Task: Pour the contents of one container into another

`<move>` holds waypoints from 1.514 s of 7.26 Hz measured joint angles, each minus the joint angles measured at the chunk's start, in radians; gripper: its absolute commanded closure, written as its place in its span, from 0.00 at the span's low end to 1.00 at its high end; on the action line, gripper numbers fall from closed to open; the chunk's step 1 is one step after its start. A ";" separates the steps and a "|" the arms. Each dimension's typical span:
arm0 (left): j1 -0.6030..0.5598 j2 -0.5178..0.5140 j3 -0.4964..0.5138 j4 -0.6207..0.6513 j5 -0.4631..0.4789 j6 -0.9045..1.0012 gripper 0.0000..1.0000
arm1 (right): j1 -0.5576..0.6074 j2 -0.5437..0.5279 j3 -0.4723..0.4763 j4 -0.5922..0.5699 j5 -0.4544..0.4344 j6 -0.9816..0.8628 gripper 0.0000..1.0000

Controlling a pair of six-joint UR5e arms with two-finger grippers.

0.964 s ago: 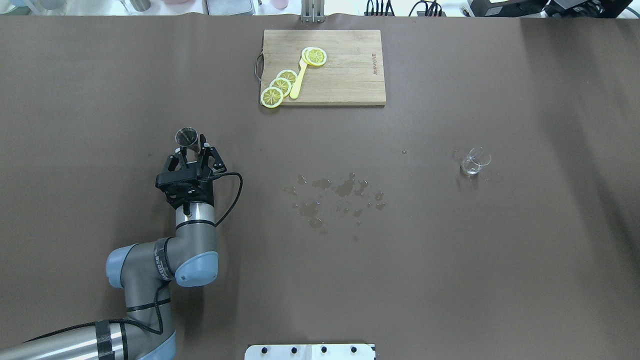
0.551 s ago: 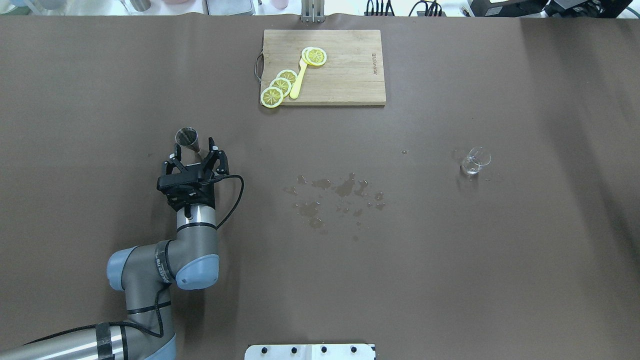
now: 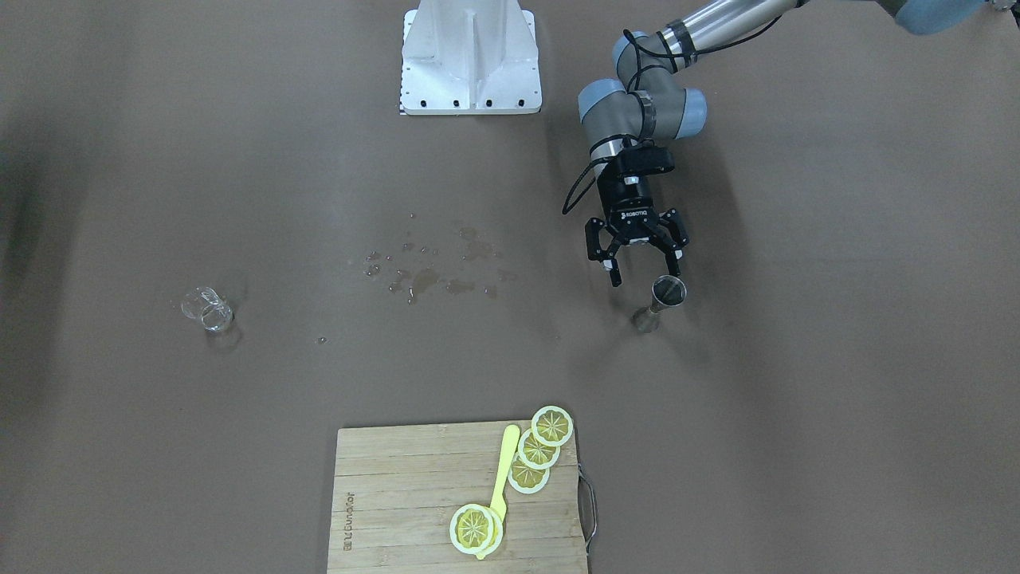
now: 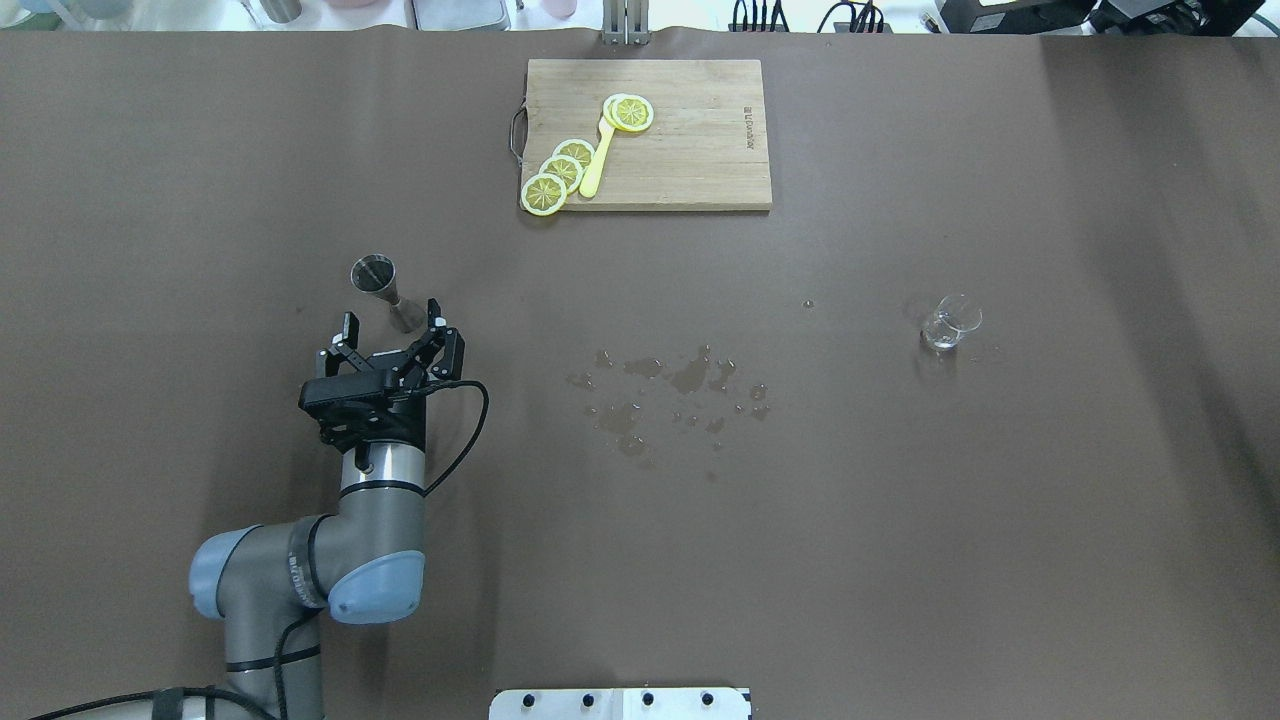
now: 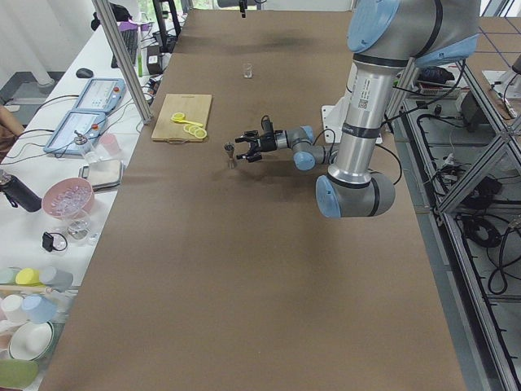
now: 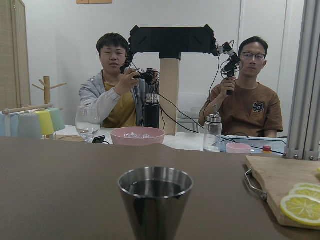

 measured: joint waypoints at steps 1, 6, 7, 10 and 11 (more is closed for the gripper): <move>0.021 0.064 -0.088 -0.001 0.000 0.047 0.01 | 0.001 -0.001 0.001 0.000 0.003 0.000 0.00; 0.049 0.168 -0.328 -0.009 -0.034 0.247 0.01 | 0.008 -0.001 0.004 0.000 0.029 0.001 0.00; 0.049 0.164 -0.359 -0.010 -0.059 0.309 0.01 | 0.008 -0.001 0.004 0.000 0.033 0.001 0.00; 0.034 0.154 -0.426 -0.011 -0.160 0.522 0.01 | 0.011 -0.001 0.006 0.001 0.036 0.000 0.00; 0.022 0.143 -0.435 -0.011 -0.198 0.599 0.01 | 0.011 -0.001 0.006 0.001 0.036 0.000 0.00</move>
